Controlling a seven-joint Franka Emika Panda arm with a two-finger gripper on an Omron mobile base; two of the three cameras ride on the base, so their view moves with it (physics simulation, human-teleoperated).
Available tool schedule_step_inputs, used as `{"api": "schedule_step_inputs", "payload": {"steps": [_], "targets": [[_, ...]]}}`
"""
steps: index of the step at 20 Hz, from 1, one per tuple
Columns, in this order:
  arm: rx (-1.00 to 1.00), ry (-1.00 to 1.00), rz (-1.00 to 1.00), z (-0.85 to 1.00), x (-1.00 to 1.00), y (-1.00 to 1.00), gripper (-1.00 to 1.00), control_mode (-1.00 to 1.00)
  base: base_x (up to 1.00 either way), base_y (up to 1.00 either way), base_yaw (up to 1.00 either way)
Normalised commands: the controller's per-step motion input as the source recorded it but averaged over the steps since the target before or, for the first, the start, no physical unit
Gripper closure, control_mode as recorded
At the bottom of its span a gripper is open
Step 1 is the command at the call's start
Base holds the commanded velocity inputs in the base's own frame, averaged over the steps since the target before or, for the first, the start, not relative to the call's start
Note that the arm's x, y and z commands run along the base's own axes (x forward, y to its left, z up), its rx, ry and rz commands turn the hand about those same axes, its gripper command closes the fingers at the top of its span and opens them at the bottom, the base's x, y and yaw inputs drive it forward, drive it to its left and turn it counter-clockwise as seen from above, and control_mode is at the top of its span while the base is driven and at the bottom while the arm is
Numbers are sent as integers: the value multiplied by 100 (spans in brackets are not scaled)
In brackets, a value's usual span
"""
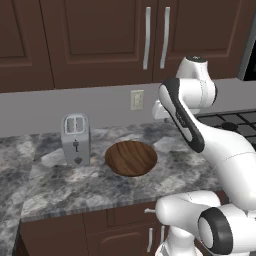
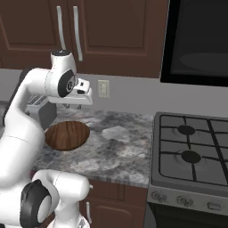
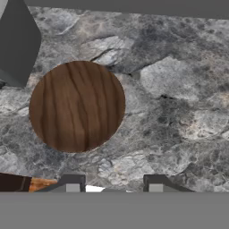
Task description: Open the cabinet. Pick the orange and mango from the cabinet and place them into the bowl. Then close the cabinet.
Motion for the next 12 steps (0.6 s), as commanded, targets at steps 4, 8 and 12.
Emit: {"api": "schedule_step_inputs", "payload": {"steps": [4,8,12], "targets": [[0,0,0,0,-11,4,-100,-100,0,0,0],[0,-15,1,27,-25,4,-100,-100,0,0,0],[0,-32,0,47,-17,0,-100,-100,0,0,0]]}}
